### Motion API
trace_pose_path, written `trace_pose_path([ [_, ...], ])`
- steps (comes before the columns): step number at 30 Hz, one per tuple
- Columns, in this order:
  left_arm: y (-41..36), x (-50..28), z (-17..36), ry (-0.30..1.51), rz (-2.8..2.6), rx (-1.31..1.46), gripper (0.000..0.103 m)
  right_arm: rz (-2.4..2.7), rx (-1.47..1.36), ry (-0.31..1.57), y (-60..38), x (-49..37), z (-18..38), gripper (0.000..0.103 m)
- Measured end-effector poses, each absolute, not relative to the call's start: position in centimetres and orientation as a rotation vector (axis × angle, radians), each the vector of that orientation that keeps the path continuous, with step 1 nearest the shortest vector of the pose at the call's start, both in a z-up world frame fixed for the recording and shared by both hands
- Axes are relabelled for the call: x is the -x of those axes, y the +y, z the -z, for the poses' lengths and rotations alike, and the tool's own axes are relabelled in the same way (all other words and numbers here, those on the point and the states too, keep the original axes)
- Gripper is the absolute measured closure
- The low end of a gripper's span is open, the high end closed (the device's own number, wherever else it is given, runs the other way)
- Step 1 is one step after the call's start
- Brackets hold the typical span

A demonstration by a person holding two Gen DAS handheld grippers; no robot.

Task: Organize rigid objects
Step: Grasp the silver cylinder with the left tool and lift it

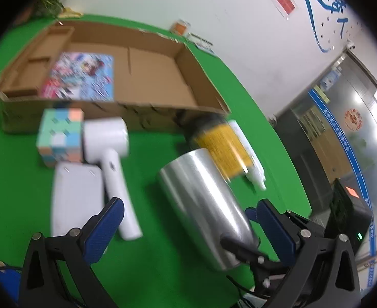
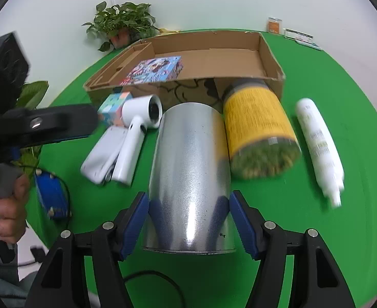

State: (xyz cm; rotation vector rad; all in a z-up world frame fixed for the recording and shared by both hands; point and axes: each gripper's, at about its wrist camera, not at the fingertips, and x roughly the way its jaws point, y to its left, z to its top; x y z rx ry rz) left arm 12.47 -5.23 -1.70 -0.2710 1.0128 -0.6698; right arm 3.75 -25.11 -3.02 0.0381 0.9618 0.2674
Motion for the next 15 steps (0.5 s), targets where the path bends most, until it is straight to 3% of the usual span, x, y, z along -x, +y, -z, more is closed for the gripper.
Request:
trace_pose_path([
  [2, -6.0, -12.4, 2.7, 1.06, 0.691, 0.278, 0.001, -0.271, 0.0, 0.965, -23.8, -2.0, 2.7, 0.039],
  [4, -6.1, -12.2, 3.5, 1.101, 0.705, 0.305, 0.001, -0.382, -0.044, 0.972, -23.0, -0.8, 2.6, 0.032],
  [6, -5.8, -11.8, 4.0, 1.123, 0.704, 0.317, 0.001, -0.503, -0.153, 0.956, -23.0, 0.1, 2.1, 0.019],
  [8, -5.1, -11.6, 4.4, 1.131, 0.687, 0.321, 0.001, -0.504, -0.208, 0.92, -24.2, 0.5, 1.3, 0.014],
  [13, -4.7, -11.4, 5.2, 1.176, 0.678, 0.315, 0.001, -0.469, -0.392, 1.049, -27.1, -1.7, 3.9, 0.014],
  [15, -5.1, -11.5, 5.7, 1.207, 0.688, 0.312, 0.002, -0.491, -0.43, 1.125, -26.8, -2.5, 5.6, 0.02],
])
